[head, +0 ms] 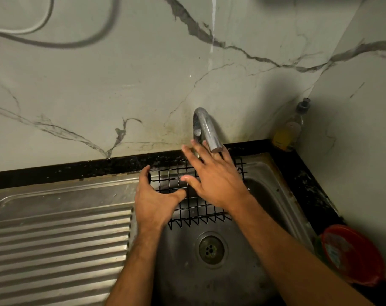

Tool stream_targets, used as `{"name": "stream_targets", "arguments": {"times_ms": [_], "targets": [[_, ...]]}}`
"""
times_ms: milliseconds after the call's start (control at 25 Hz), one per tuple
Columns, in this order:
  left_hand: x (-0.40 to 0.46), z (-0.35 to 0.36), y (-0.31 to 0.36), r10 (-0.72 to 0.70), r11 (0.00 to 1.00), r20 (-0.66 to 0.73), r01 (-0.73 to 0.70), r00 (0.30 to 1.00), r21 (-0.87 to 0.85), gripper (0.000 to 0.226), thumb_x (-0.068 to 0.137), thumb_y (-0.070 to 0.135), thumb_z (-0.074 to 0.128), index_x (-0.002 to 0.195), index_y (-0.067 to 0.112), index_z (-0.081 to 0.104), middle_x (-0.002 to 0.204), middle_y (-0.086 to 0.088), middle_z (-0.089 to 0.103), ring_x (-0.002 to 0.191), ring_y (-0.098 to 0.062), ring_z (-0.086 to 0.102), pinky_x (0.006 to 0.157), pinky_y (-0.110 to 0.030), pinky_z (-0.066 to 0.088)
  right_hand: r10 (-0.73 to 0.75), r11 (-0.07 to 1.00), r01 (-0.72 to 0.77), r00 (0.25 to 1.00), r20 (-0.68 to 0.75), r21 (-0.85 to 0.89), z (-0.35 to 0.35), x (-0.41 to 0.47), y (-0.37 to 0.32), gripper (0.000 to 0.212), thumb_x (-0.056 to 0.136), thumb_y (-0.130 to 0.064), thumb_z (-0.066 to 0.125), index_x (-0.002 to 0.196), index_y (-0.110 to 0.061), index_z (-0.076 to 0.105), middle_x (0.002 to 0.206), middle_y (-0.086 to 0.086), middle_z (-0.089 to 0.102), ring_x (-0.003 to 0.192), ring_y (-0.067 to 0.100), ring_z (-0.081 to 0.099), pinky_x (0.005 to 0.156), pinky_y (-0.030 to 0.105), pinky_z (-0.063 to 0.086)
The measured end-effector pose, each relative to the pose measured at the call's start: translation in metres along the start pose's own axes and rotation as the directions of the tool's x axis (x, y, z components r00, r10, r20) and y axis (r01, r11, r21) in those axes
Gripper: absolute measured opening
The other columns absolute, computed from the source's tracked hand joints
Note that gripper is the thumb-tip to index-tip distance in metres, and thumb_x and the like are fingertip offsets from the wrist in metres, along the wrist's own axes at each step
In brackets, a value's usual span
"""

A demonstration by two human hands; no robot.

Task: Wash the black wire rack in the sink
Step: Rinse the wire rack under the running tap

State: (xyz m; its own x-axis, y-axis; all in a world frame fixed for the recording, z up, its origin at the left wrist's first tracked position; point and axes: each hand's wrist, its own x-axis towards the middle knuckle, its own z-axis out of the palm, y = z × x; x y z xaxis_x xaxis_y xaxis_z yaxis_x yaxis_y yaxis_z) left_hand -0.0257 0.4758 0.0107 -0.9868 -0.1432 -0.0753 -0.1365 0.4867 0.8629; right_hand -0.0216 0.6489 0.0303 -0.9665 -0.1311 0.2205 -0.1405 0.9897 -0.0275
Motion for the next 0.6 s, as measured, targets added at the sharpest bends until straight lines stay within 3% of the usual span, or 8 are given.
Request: {"name": "stream_targets", "arguments": {"times_ms": [80,160,200,320,360,480,520,600], "targets": [[0.002,-0.003,-0.004,-0.069,0.995,-0.037,0.066,0.997,-0.076,0.11,0.064,0.034,0.089,0.156,0.035,0.028,0.16,-0.002,0.039,0.141,-0.026,0.044,0.111,-0.047,0.043,0.135,0.989,-0.134,0.991,-0.013,0.056,0.009,-0.015,0.013,0.073,0.1,-0.062,0.017,0.159,-0.019,0.005,0.165,0.008,0.011,0.153,0.026,0.004,0.124,0.048,0.002],[0.005,-0.002,-0.004,-0.094,0.987,-0.038,0.088,0.995,-0.136,0.109,0.065,0.032,0.09,0.155,0.036,0.029,0.16,-0.001,0.039,0.141,-0.025,0.043,0.112,-0.047,0.042,0.181,0.972,-0.174,0.983,-0.03,0.157,0.018,-0.031,0.007,0.07,0.103,-0.056,0.019,0.158,-0.015,0.004,0.165,0.007,0.004,0.152,0.022,-0.009,0.124,0.045,0.0],[0.006,-0.001,-0.002,-0.1,0.984,-0.038,0.093,0.994,-0.153,0.108,0.066,0.032,0.09,0.155,0.035,0.03,0.16,-0.001,0.04,0.141,-0.025,0.043,0.112,-0.047,0.041,0.119,0.971,-0.105,0.991,-0.054,0.213,0.023,-0.039,-0.003,0.067,0.104,-0.052,0.023,0.158,-0.014,0.01,0.164,0.007,0.008,0.152,0.02,-0.005,0.124,0.044,0.006],[0.007,0.002,-0.001,-0.13,0.973,-0.056,0.116,0.99,-0.201,0.107,0.068,0.031,0.091,0.156,0.032,0.03,0.16,-0.003,0.04,0.141,-0.026,0.043,0.112,-0.045,0.04,-0.136,0.943,0.197,0.964,-0.23,0.267,0.036,-0.056,-0.003,0.05,0.102,-0.038,0.042,0.145,-0.013,0.046,0.153,0.005,0.042,0.146,0.018,0.032,0.116,0.046,0.035],[0.008,0.002,-0.001,-0.137,0.969,-0.063,0.12,0.989,-0.216,0.107,0.069,0.03,0.091,0.156,0.031,0.03,0.16,-0.003,0.04,0.141,-0.026,0.043,0.112,-0.044,0.041,-0.101,0.951,0.172,0.958,-0.268,0.257,0.041,-0.056,0.01,0.049,0.1,-0.037,0.045,0.143,-0.014,0.048,0.15,0.005,0.045,0.144,0.017,0.036,0.113,0.047,0.038],[0.011,0.001,0.001,-0.146,0.962,-0.077,0.123,0.986,-0.242,0.108,0.068,0.03,0.092,0.156,0.031,0.03,0.159,-0.003,0.04,0.142,-0.026,0.043,0.114,-0.047,0.04,0.292,0.924,-0.195,0.915,-0.277,0.33,0.042,-0.055,0.023,0.055,0.101,-0.038,0.04,0.15,-0.015,0.035,0.157,0.005,0.032,0.149,0.02,0.025,0.118,0.052,0.029],[0.012,0.002,0.002,-0.141,0.963,-0.076,0.119,0.987,-0.24,0.108,0.068,0.031,0.091,0.157,0.031,0.029,0.159,-0.003,0.04,0.142,-0.026,0.042,0.115,-0.048,0.039,0.254,0.938,-0.158,0.918,-0.305,0.308,0.044,-0.054,0.012,0.055,0.101,-0.038,0.041,0.15,-0.014,0.037,0.157,0.006,0.033,0.149,0.022,0.025,0.119,0.051,0.026],[0.012,0.004,0.006,-0.129,0.962,-0.065,0.109,0.99,-0.248,0.107,0.068,0.03,0.09,0.156,0.03,0.03,0.16,-0.003,0.04,0.142,-0.026,0.042,0.114,-0.045,0.039,-0.071,0.968,0.151,0.93,-0.361,0.198,0.048,-0.057,-0.012,0.049,0.101,-0.035,0.046,0.144,-0.011,0.048,0.151,0.008,0.044,0.145,0.023,0.035,0.119,0.047,0.03]]}}
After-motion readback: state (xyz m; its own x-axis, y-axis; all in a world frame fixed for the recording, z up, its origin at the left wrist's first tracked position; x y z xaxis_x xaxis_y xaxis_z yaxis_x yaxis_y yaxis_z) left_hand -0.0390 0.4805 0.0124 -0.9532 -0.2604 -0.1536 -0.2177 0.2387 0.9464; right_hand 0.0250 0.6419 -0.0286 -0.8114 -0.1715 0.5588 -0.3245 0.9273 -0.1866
